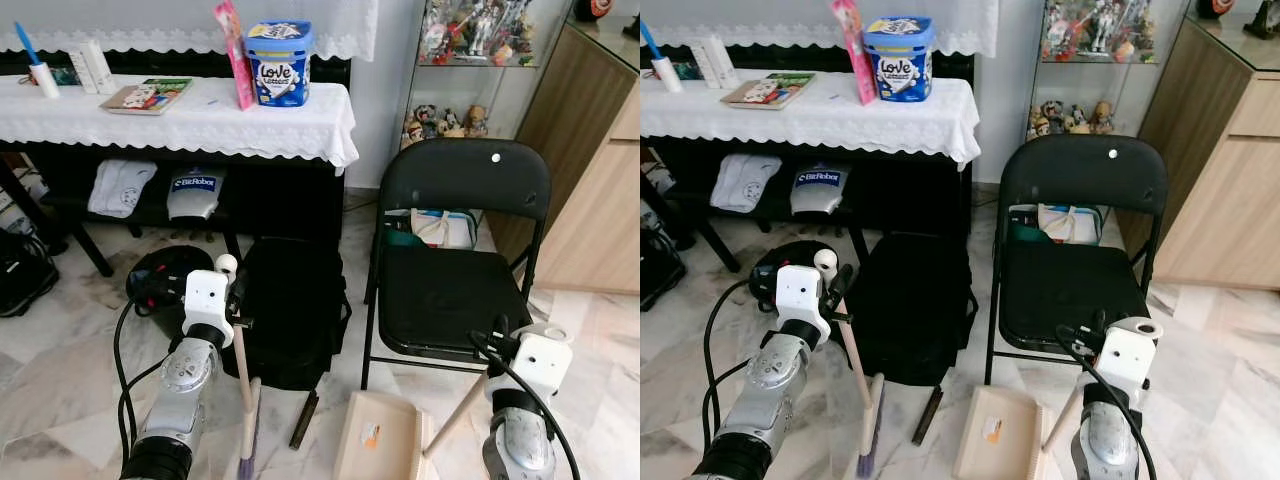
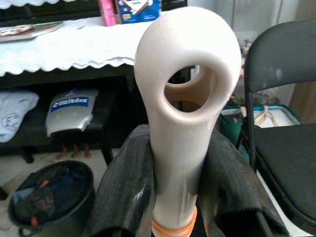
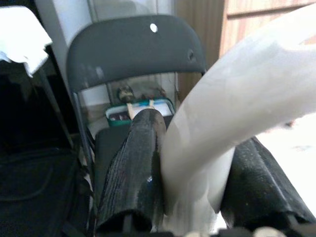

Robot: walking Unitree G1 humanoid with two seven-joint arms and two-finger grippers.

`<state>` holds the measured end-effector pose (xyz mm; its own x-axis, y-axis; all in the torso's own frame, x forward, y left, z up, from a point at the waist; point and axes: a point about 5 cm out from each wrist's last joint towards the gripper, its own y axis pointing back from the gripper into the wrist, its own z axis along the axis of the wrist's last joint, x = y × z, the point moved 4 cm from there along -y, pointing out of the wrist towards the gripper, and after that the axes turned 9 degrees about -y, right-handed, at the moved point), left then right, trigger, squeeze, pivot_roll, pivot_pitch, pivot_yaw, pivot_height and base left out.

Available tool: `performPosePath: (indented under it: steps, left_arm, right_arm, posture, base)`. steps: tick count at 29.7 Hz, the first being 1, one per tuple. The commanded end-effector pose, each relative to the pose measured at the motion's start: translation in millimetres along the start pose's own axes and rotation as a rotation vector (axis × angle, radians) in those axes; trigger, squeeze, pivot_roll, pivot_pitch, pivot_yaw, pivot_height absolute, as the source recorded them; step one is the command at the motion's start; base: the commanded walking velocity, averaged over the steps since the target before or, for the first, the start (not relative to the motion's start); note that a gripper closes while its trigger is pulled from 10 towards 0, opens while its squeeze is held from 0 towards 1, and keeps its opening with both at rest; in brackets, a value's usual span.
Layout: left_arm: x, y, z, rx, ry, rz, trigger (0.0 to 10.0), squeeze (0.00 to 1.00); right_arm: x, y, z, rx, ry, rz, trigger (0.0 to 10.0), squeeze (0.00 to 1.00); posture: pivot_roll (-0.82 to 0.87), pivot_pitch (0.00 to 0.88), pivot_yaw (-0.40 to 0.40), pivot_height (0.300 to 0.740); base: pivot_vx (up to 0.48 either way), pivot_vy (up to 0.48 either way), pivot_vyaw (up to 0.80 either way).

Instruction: Sweep floor

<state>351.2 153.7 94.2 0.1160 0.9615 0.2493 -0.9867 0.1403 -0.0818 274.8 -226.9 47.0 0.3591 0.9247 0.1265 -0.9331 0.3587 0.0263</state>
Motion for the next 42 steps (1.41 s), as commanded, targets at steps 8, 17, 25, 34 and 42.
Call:
performPosePath:
  steps: [8,17,25,34,42]
  left_arm:
    - [-15.0,-13.6,23,-0.074,-0.009,-0.064,10.0,0.00]
    - [-34.1,-16.3,27,-0.079,0.013,-0.121,10.0,0.00]
    - [-44.2,-13.2,26,-0.057,0.013,-0.200,10.0,0.00]
    - [-67.2,-9.1,25,-0.029,0.039,-0.309,10.0,0.00]
    - [-82.6,-6.7,30,-0.040,0.068,-0.357,10.0,0.00]
  right_arm:
    - [-4.3,3.4,-4,-0.011,0.024,-0.008,10.0,0.00]
    - [-8.4,-1.8,-8,-0.006,0.042,-0.012,10.0,0.00]
    - [-3.4,-2.5,-13,-0.004,0.045,0.003,10.0,0.00]
    - [-4.3,5.5,-25,0.022,0.048,0.004,10.0,0.00]
    - [-12.6,4.9,-23,0.010,0.065,-0.007,10.0,0.00]
  posture:
    - [-0.08,0.000,0.076,0.740]
    - [-0.08,0.031,0.087,0.740]
    - [-0.05,0.074,0.113,0.740]
    - [-0.04,0.100,0.118,0.740]
    - [-0.04,0.102,0.115,0.740]
  base:
    - [0.000,0.000,0.00]
    - [0.000,0.000,0.00]
    - [0.000,0.000,0.00]
    - [0.000,0.000,0.00]
    - [0.000,0.000,0.00]
